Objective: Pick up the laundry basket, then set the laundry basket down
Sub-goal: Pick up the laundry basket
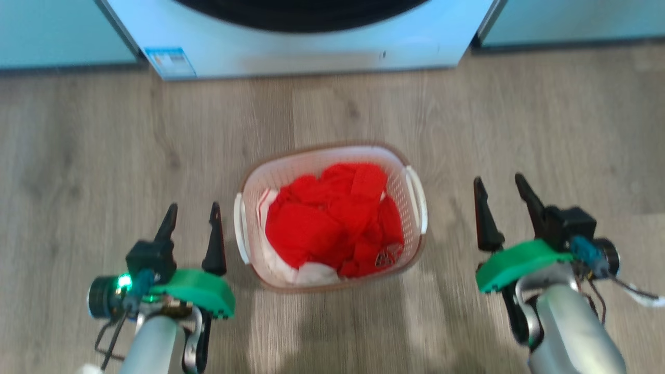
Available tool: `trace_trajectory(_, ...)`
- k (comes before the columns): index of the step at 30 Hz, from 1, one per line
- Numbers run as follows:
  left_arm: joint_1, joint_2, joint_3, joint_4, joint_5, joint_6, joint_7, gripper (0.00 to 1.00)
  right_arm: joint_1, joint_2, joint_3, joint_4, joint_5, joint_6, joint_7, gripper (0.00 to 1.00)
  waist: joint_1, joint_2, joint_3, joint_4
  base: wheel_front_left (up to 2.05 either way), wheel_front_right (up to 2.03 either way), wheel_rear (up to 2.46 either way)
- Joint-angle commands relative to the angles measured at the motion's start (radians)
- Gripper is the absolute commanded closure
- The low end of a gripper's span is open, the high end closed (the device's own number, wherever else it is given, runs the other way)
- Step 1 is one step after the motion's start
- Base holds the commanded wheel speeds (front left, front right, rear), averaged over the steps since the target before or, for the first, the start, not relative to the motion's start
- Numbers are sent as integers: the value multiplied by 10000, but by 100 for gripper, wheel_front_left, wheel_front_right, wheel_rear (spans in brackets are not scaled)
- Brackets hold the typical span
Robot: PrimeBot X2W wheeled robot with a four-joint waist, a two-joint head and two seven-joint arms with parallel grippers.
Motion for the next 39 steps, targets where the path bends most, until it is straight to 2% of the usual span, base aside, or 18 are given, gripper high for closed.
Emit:
trace_trajectory(1, -568, -8, 198, 68, -98, 75, -95, 0, -541, -91, 194, -19, -52, 62, -136, 0, -2, 0, 892, 34, 0, 0, 0)
trace_trajectory(13, -2401, -8, -112, 2136, -724, 55, -95, 0, -2352, -91, 165, 1382, -64, 62, -136, 0, -2, 0, 2903, 154, 0, 0, 0)
trace_trajectory(19, -3413, -8, -561, 3497, -1173, 21, -95, 0, -3150, -91, 173, 2152, -38, 62, -136, 0, -2, 0, 3913, 329, 0, 0, 0)
trace_trajectory(28, -4663, -9, -1224, 4594, -1759, 45, -95, 0, -4174, -91, 237, 3254, -56, 62, -136, 0, -2, 0, 5185, 539, 0, 0, 0)
trace_trajectory(39, -5395, -9, -2122, 5639, -2385, 14, -95, 0, -4662, -91, 582, 4063, 133, 62, -136, 0, -2, 0, 5766, 701, 0, 0, 0)
